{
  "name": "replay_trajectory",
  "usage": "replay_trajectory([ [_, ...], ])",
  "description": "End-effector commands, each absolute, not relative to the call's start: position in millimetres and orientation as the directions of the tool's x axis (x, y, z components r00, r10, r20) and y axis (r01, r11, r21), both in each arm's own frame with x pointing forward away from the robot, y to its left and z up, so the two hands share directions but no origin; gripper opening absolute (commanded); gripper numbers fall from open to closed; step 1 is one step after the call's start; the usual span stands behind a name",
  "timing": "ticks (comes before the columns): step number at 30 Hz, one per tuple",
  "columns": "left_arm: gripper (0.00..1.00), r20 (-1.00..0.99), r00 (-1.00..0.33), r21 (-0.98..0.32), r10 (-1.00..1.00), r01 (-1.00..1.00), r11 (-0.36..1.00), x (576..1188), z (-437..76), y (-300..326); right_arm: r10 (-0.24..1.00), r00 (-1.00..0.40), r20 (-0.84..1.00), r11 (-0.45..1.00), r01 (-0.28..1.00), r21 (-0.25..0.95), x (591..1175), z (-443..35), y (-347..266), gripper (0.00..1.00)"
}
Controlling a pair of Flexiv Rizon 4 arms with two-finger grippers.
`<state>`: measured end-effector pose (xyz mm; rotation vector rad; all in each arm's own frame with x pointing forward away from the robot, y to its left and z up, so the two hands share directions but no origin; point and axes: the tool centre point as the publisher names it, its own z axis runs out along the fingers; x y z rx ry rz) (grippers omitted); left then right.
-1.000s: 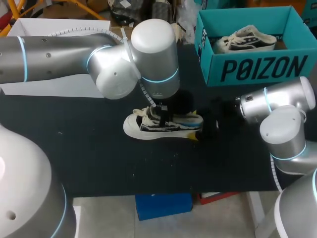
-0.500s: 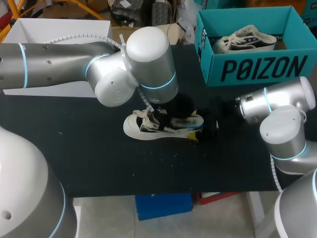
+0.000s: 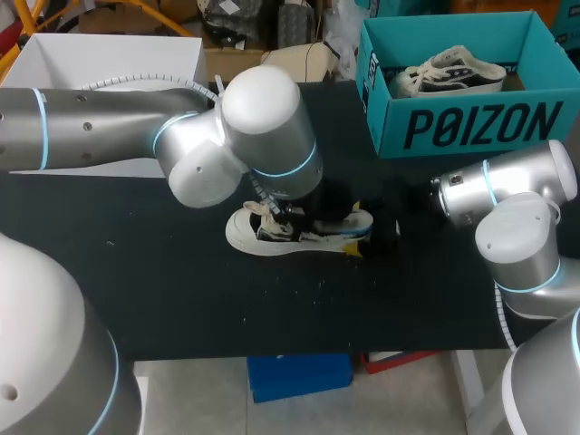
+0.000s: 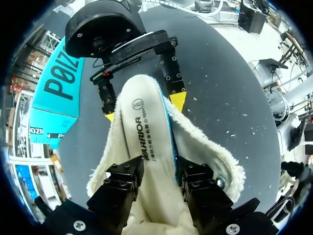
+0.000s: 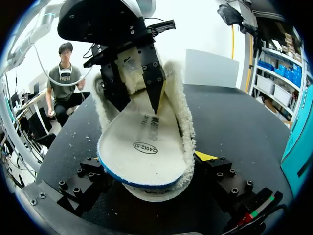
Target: Take the shoe out of the shoebox, open the shoe tongue, remove and reinsert the insole, then place the shoe into the shoebox
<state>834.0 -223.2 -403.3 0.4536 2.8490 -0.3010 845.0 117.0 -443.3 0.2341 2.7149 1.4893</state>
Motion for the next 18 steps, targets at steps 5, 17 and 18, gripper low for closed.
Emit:
replay_trajectory([
  [5, 0.39, -0.303, -0.912, -0.171, 0.277, 0.338, 0.925, 825.0, -404.9, -229.3, 0.151, -0.988, 0.041, 0.529, 0.116, 0.841, 847.0, -444.3, 117.7, 0.00],
  [17, 0.42, -0.312, -0.915, -0.205, 0.257, 0.329, 0.922, 833.3, -403.9, -245.7, 0.151, -0.988, 0.041, 0.529, 0.116, 0.841, 847.0, -444.3, 117.7, 0.00],
  [18, 0.42, -0.312, -0.915, -0.209, 0.254, 0.327, 0.922, 834.1, -404.0, -246.4, 0.151, -0.988, 0.041, 0.529, 0.116, 0.841, 847.0, -444.3, 117.7, 0.00],
])
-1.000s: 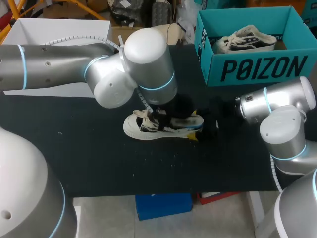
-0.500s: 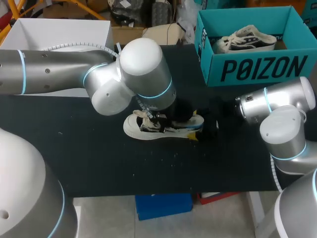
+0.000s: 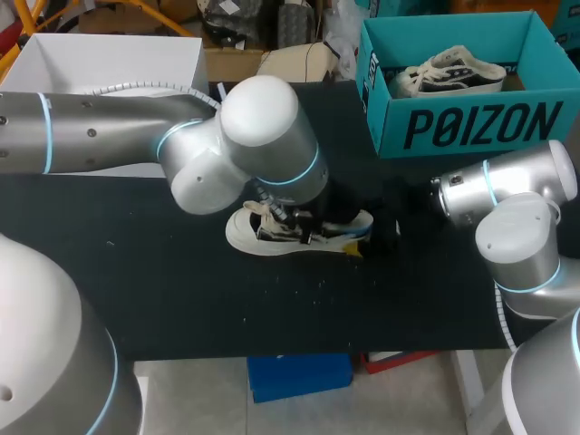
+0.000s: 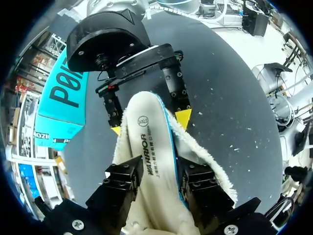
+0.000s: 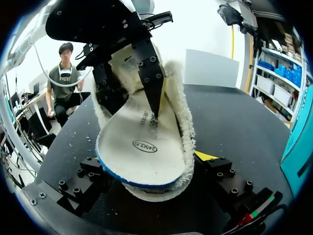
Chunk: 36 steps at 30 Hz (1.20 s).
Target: Take the shoe out of the shoebox, open the shoe tongue, remove and reinsert the insole, then place the shoe into the shoebox
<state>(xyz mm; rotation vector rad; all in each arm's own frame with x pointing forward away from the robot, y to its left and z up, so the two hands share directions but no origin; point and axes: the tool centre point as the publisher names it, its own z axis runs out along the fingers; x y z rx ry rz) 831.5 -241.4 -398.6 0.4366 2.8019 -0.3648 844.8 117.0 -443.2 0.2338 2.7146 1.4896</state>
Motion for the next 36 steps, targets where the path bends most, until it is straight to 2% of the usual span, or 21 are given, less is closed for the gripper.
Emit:
replay_trajectory([
  [1, 0.41, -0.315, -0.917, -0.216, 0.244, 0.319, 0.923, 835.6, -404.0, -247.3, 0.151, -0.988, 0.041, 0.529, 0.116, 0.841, 847.0, -444.3, 117.7, 0.00],
  [14, 0.35, -0.321, -0.919, -0.242, 0.232, 0.316, 0.918, 844.2, -403.1, -256.9, 0.151, -0.988, 0.041, 0.529, 0.116, 0.841, 847.0, -444.3, 117.7, 0.00],
  [17, 0.36, -0.324, -0.917, -0.247, 0.232, 0.318, 0.915, 845.1, -402.2, -258.7, 0.151, -0.988, 0.041, 0.529, 0.116, 0.841, 847.0, -444.3, 117.7, 0.00],
  [24, 0.31, -0.327, -0.918, -0.260, 0.224, 0.315, 0.913, 846.5, -400.4, -262.3, 0.151, -0.988, 0.041, 0.529, 0.116, 0.841, 847.0, -444.3, 117.7, 0.00],
  [28, 0.17, -0.321, -0.919, -0.259, 0.228, 0.317, 0.912, 847.2, -402.8, -265.4, 0.151, -0.988, 0.041, 0.529, 0.116, 0.841, 847.0, -444.3, 117.7, 0.00],
  [31, 0.02, -0.318, -0.920, -0.259, 0.227, 0.315, 0.913, 847.1, -403.8, -265.9, 0.151, -0.988, 0.041, 0.529, 0.116, 0.841, 847.0, -444.3, 117.7, 0.00],
  [36, 0.00, -0.316, -0.921, -0.249, 0.229, 0.313, 0.917, 842.8, -401.6, -264.1, 0.151, -0.988, 0.041, 0.529, 0.116, 0.841, 847.0, -444.3, 117.7, 0.00],
])
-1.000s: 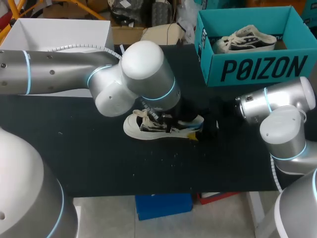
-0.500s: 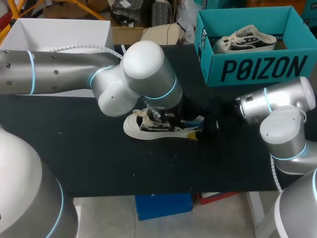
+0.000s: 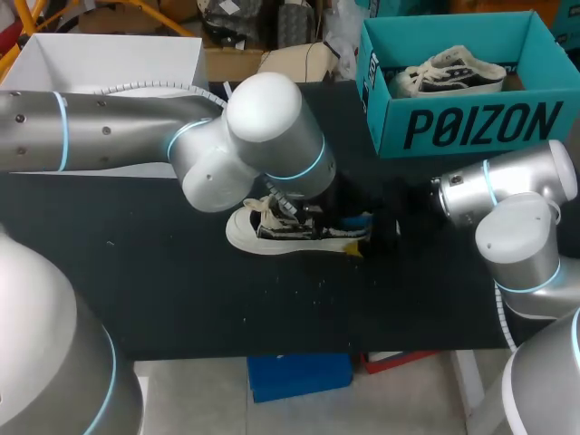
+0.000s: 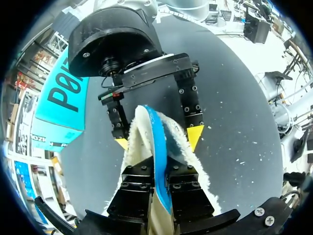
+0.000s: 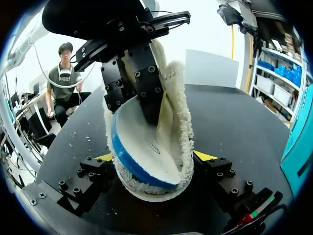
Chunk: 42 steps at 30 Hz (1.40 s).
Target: Take the shoe out of the shoebox, open the shoe tongue, remove and reinsert the insole, then place the shoe into the shoebox
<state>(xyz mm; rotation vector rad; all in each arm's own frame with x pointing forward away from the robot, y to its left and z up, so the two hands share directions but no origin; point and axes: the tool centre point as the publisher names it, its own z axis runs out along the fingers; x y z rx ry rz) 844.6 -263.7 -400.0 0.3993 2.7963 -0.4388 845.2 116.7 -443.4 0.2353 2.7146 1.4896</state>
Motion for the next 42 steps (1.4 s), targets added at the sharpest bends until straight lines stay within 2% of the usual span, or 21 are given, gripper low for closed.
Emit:
replay_trajectory([
  [1, 0.00, -0.315, -0.920, -0.243, 0.232, 0.315, 0.917, 841.4, -400.7, -263.1, 0.151, -0.988, 0.041, 0.529, 0.116, 0.841, 847.0, -444.3, 117.7, 0.00],
  [8, 0.00, -0.326, -0.913, -0.250, 0.245, 0.333, 0.909, 822.8, -389.0, -248.0, 0.151, -0.988, 0.041, 0.529, 0.116, 0.841, 847.0, -444.3, 117.7, 0.00],
  [13, 0.00, -0.327, -0.902, -0.319, 0.282, 0.386, 0.866, 810.1, -375.2, -243.2, 0.151, -0.988, 0.041, 0.529, 0.116, 0.841, 847.0, -444.3, 117.7, 0.00],
  [24, 0.00, -0.295, -0.906, -0.573, 0.304, 0.423, 0.702, 787.7, -338.1, -258.4, 0.151, -0.988, 0.041, 0.529, 0.116, 0.841, 847.0, -444.3, 117.7, 0.00],
  [34, 0.00, -0.294, -0.905, -0.760, 0.306, 0.416, 0.499, 775.6, -262.9, -289.4, 0.151, -0.988, 0.041, 0.529, 0.116, 0.841, 847.0, -444.3, 117.7, 0.00],
  [42, 0.00, -0.292, -0.900, -0.770, 0.324, 0.422, 0.478, 773.9, -254.0, -290.2, 0.151, -0.988, 0.041, 0.529, 0.116, 0.841, 847.0, -444.3, 117.7, 0.00],
])
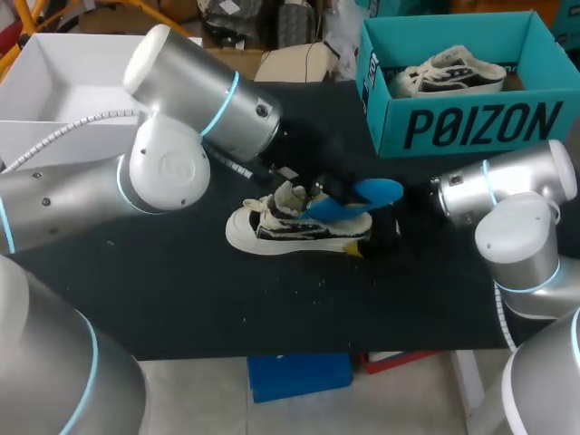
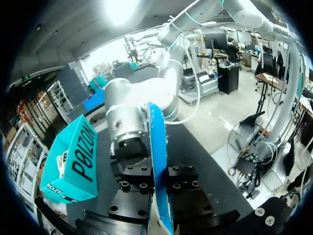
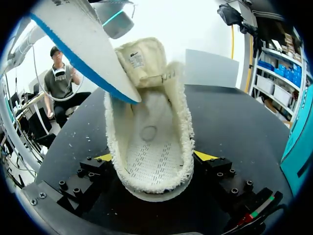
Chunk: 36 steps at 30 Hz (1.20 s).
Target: Take the shoe out of the shoebox, open the shoe tongue, remove and reinsert the insole, then place the shoe into the shoebox
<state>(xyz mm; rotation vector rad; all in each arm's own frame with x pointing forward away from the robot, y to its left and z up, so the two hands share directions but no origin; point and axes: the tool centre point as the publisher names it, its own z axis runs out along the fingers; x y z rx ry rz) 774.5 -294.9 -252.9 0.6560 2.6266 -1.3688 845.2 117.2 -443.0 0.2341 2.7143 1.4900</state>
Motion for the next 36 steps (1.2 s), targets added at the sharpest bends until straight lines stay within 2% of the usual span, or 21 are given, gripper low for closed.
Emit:
replay_trajectory([
  [1, 0.00, -0.292, -0.900, -0.770, 0.324, 0.422, 0.478, 773.9, -254.0, -290.2, 0.151, -0.988, 0.041, 0.529, 0.116, 0.841, 847.0, -444.3, 117.7, 0.00],
  [11, 0.00, -0.292, -0.900, -0.770, 0.324, 0.422, 0.478, 773.9, -254.0, -290.2, 0.151, -0.988, 0.041, 0.529, 0.116, 0.841, 847.0, -444.3, 117.7, 0.00],
  [12, 0.00, -0.255, -0.926, -0.804, 0.279, 0.363, 0.471, 770.6, -250.7, -283.7, 0.151, -0.988, 0.041, 0.529, 0.116, 0.841, 847.0, -444.3, 117.7, 0.00],
  [19, 0.00, -0.125, -0.987, -0.913, 0.102, 0.155, 0.376, 753.7, -221.5, -260.7, 0.151, -0.988, 0.041, 0.529, 0.116, 0.841, 847.0, -444.3, 117.7, 0.00],
  [23, 0.00, -0.047, -0.999, -0.962, 0.025, 0.052, 0.268, 751.3, -203.5, -256.6, 0.151, -0.988, 0.041, 0.529, 0.116, 0.841, 847.0, -444.3, 117.7, 0.00],
  [36, 0.00, 0.091, -0.996, -0.996, 0.013, -0.091, 0.023, 748.7, -147.1, -255.1, 0.151, -0.988, 0.041, 0.529, 0.116, 0.841, 847.0, -444.3, 117.7, 0.00],
])
